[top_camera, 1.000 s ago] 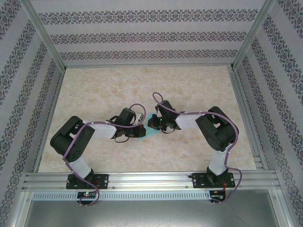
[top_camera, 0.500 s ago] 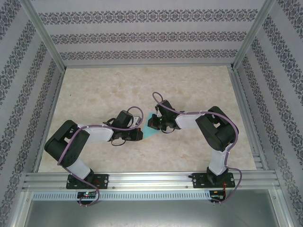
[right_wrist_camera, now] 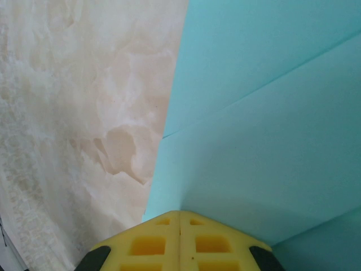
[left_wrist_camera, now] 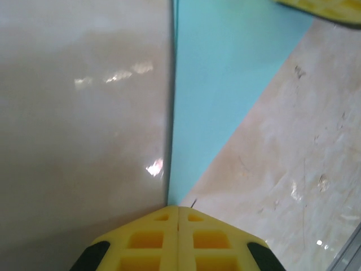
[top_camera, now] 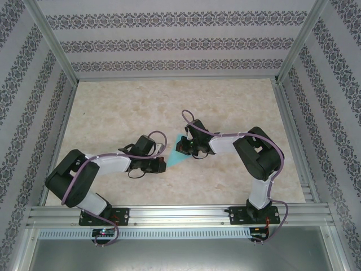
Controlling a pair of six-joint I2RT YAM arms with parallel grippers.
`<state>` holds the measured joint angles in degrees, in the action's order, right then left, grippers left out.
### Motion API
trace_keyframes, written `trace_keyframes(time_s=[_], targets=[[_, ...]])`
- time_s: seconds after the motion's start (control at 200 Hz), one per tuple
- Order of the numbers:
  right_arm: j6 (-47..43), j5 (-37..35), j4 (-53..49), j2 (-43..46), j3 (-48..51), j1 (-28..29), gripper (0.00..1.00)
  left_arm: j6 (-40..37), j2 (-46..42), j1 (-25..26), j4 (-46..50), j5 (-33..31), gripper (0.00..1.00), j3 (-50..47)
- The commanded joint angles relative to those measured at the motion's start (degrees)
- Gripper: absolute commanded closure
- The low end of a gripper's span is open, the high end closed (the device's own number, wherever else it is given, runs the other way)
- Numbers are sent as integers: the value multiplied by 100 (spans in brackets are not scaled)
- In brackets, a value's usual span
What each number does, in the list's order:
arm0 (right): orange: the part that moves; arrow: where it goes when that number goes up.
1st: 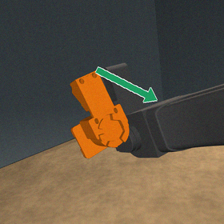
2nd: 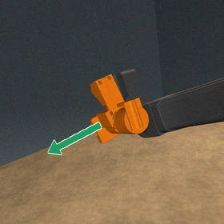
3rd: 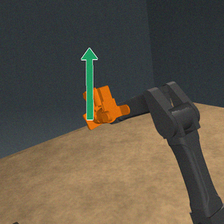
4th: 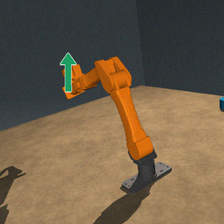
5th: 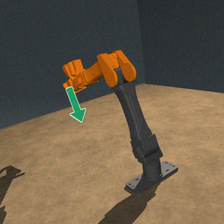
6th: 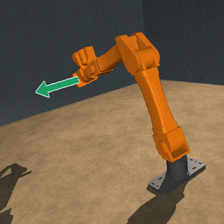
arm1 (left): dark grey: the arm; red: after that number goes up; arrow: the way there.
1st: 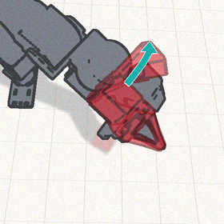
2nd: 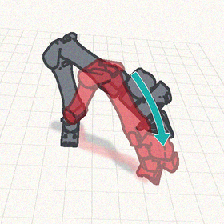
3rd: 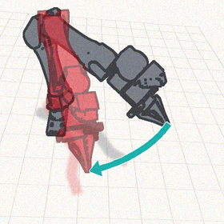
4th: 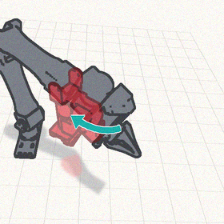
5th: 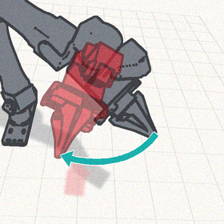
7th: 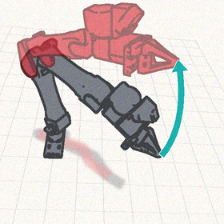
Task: Fold a paper plane with a square sheet of paper (pick it up from the middle)
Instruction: Fourth fold the wing at the center of the table, then turn over the paper at the center of the table.
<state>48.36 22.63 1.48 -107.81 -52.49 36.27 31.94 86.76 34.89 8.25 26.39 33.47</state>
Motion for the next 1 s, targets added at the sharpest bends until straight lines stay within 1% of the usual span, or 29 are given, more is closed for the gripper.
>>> trace_keyframes(time_s=[0.0, 0.04, 0.085, 0.18, 0.305, 0.4, 0.52, 0.555, 0.664, 0.764, 0.899, 0.994], targets=[[-116, -681, -1134, -457, 206, -105, 100, 44, -154, 5, 1176, -122, 100, -71], [-129, -609, -1124, -395, 151, -98, 99, 78, -260, 0, 1234, -162, 100, 28], [-149, -522, -1118, -273, 75, -80, 98, 137, -413, 0, 1260, -212, 97, 146], [-280, -361, -1260, 66, -286, -43, 93, 248, -773, -9, 1388, -562, 94, 500], [-347, -298, -1479, 544, -792, -50, 84, 466, -1136, -11, 1495, -1139, 79, 910], [-216, -612, -1654, 918, -942, -56, 71, 614, -1328, -28, 1416, -1599, 63, 1061], [252, -1428, -1876, 1377, -708, -67, 54, 717, -1345, -137, 1394, -2044, 47, 1273], [369, -1588, -1887, 1463, -624, -75, 51, 736, -1343, -183, 1384, -2152, 44, 1301], [646, -1870, -1950, 1551, -440, -74, 46, 736, -1344, -372, 1170, -2260, 27, 1225], [904, -1893, -1722, 1542, -211, -42, 43, 801, -1322, -590, 724, -2131, 12, 971], [1061, -1641, -1463, 1332, -184, 6, 43, 954, -1161, -871, 176, -1797, 0, 684], [1125, -1558, -1222, 1176, -191, 55, 44, 923, -1026, -1038, 104, -1548, 0, 657]])
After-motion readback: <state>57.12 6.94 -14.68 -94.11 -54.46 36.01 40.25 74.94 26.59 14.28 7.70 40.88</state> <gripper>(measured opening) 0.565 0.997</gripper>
